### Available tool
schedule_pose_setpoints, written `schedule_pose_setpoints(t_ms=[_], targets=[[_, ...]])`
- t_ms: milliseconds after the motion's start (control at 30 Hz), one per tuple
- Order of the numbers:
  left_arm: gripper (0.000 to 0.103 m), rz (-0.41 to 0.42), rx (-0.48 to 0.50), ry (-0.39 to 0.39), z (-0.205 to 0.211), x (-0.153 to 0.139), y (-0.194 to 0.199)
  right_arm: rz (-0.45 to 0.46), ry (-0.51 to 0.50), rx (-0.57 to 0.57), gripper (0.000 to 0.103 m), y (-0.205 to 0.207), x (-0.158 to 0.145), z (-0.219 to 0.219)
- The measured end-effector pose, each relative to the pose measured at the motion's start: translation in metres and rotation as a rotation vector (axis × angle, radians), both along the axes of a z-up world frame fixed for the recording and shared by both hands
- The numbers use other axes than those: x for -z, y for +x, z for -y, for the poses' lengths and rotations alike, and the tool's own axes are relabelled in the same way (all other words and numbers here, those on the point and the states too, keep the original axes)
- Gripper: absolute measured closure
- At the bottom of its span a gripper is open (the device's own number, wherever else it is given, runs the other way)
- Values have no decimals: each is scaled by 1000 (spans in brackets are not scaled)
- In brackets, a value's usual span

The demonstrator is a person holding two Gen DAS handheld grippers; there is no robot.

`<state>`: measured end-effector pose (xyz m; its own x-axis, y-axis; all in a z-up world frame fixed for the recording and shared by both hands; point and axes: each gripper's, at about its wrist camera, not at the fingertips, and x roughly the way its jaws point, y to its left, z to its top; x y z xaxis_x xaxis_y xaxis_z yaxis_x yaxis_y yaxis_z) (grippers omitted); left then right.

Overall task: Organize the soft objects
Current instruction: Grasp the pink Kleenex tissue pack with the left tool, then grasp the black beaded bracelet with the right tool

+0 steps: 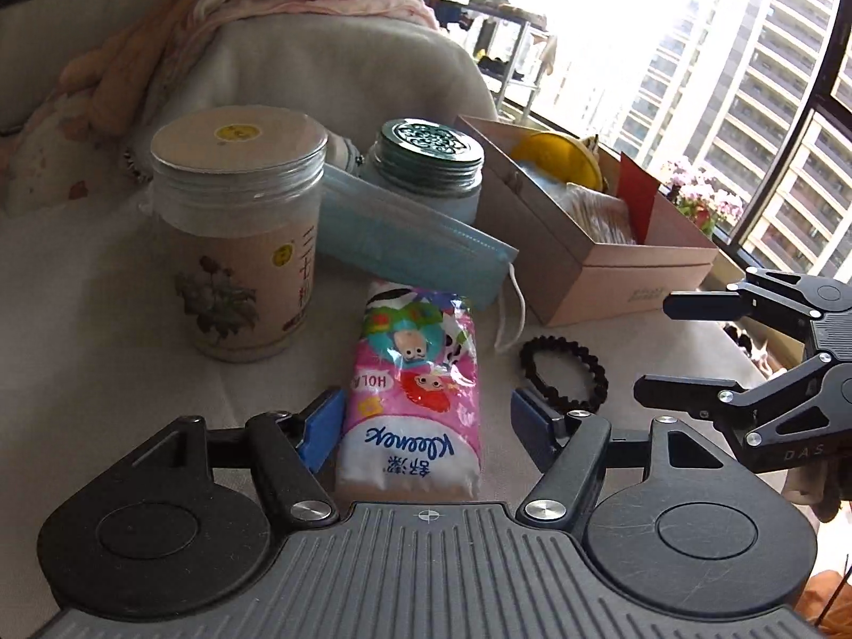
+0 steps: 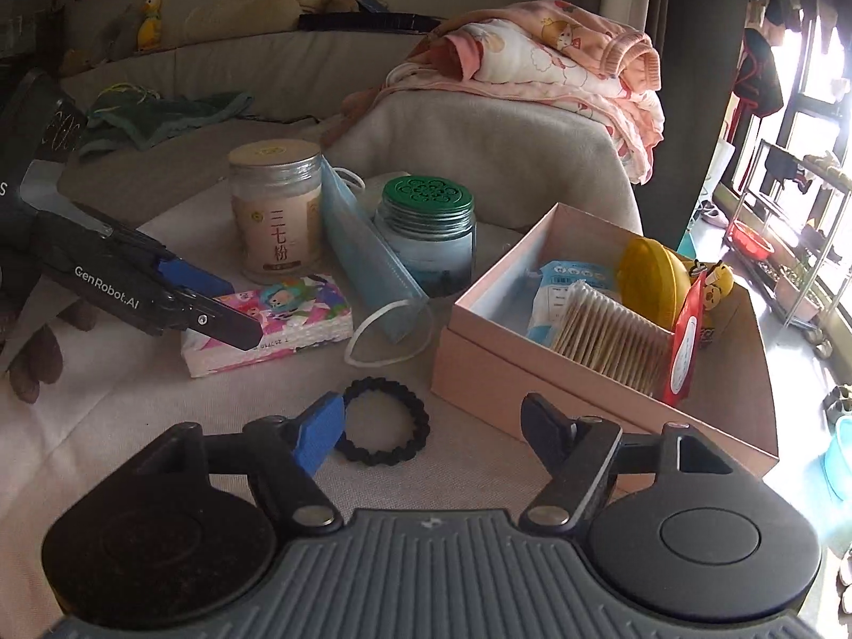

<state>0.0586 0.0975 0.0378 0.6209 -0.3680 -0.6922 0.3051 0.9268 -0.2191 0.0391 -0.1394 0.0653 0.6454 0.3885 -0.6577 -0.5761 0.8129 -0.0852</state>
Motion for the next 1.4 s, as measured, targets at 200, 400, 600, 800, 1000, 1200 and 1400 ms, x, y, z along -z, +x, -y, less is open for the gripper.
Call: schedule_pose_setpoints(t_ms=[200, 400, 600, 800, 1000, 1200, 1400], targets=[[30, 9, -63, 41, 17, 11, 13, -105, 23, 66, 28, 5, 30, 3], [31, 71, -59, 103, 30, 18, 14, -112, 63, 100, 22, -1, 39, 9], [44, 111, -72, 164, 37, 21, -10, -112, 64, 105, 15, 0, 40, 9], [44, 137, -99, 149, 35, 23, -29, -114, 65, 113, 15, 0, 39, 10], [43, 151, -108, 147, 36, 24, -30, -91, 93, 139, 28, 2, 33, 8], [43, 153, -113, 137, 34, 24, -32, -73, 79, 44, 69, 0, 23, -10], [43, 153, -115, 120, 31, 24, -33, -106, 95, 35, 71, 7, 27, -16]])
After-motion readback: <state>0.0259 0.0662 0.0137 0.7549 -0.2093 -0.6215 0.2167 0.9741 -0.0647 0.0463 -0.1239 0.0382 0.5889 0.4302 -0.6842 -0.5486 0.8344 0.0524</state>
